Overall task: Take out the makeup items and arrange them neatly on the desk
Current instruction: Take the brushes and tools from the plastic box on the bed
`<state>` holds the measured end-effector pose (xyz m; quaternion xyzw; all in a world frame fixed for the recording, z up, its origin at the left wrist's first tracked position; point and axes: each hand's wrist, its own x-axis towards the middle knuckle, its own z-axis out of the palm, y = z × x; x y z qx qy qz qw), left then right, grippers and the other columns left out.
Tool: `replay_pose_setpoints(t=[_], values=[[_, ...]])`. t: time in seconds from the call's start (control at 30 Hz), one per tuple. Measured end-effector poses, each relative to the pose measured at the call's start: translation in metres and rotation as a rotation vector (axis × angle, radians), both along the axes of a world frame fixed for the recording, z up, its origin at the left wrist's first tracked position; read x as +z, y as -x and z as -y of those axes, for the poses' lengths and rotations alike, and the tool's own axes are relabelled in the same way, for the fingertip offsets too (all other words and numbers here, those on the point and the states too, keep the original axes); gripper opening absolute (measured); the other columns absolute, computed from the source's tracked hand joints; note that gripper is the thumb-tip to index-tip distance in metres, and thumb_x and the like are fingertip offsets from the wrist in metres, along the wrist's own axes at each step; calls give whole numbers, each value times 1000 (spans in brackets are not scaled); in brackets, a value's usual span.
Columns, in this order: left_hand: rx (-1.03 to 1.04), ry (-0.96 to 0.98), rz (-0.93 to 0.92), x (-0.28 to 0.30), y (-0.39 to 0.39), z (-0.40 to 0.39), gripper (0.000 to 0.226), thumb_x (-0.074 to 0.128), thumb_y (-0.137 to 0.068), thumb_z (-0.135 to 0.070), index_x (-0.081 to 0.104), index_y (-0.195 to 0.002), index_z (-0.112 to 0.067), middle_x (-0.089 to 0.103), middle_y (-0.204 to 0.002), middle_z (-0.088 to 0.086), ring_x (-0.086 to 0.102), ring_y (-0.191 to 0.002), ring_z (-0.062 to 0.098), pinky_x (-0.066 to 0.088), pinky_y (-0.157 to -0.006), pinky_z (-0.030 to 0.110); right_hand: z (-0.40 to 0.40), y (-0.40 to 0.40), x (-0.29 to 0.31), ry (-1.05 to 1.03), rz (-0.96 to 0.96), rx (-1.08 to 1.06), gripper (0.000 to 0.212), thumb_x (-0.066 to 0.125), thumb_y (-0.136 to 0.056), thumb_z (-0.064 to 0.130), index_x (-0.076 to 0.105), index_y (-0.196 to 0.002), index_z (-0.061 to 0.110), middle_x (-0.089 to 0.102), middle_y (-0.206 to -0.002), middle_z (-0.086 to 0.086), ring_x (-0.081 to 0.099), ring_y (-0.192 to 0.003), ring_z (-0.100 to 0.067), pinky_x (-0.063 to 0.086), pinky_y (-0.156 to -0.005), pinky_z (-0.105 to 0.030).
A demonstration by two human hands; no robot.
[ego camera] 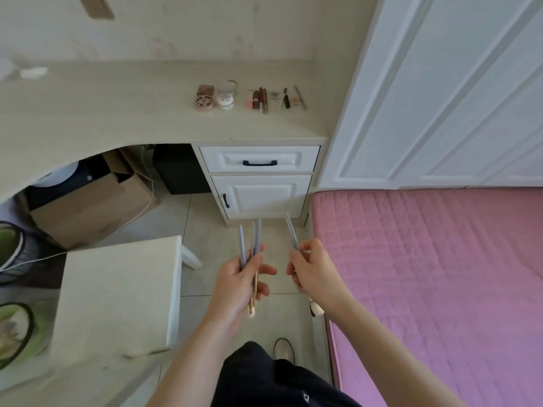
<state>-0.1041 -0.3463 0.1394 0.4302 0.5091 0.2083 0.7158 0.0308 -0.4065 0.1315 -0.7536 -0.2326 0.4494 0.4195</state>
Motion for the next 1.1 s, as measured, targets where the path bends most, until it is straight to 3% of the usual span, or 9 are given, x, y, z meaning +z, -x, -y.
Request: replay_pose_setpoints(t=[0.23, 0.53, 0.83, 1.0, 1.1], values=[[113, 36, -23, -2, -34, -57, 18, 55, -96, -21, 67, -108, -15, 68, -73, 2, 52, -45, 13, 40, -39, 22, -52, -32, -8, -6, 2, 23, 6, 44, -96, 20, 45, -97, 26, 65, -74, 1, 50, -57, -13, 40, -51, -28], [71, 79, 1, -5, -69, -157, 18, 53, -96, -20, 63, -108, -10, 75, -87, 10, 64, -55, 18, 47, -47, 24, -142, -62, -10, -10, 4, -29, 16, 41, -97, 14, 45, -111, 23, 66, -72, 1, 49, -54, -11, 38, -49, -25], [-22, 46, -56, -12, -96, -290, 18, 52, -98, -19, 66, -103, -11, 73, -76, 6, 59, -54, 15, 47, -49, 25, -268, -87, -4, 33, 34, -71, 22, 39, -95, 9, 57, -95, 21, 65, -70, 1, 56, -57, -11, 40, -51, -21], [-62, 59, -79, -19, -125, -345, 19, 50, -98, -21, 67, -102, -12, 70, -73, 5, 54, -52, 16, 43, -50, 26, -320, -109, 0, 39, -153, -189, 15, 46, -96, 14, 61, -95, 10, 62, -61, 1, 53, -49, -12, 38, -44, -24], [-80, 99, -69, -22, -147, -369, 19, 50, -98, -20, 66, -101, -10, 70, -73, 6, 54, -54, 18, 43, -51, 27, -344, -127, 2, 55, -139, -224, 15, 46, -95, 12, 61, -97, 9, 62, -65, -2, 52, -52, -15, 38, -46, -25]])
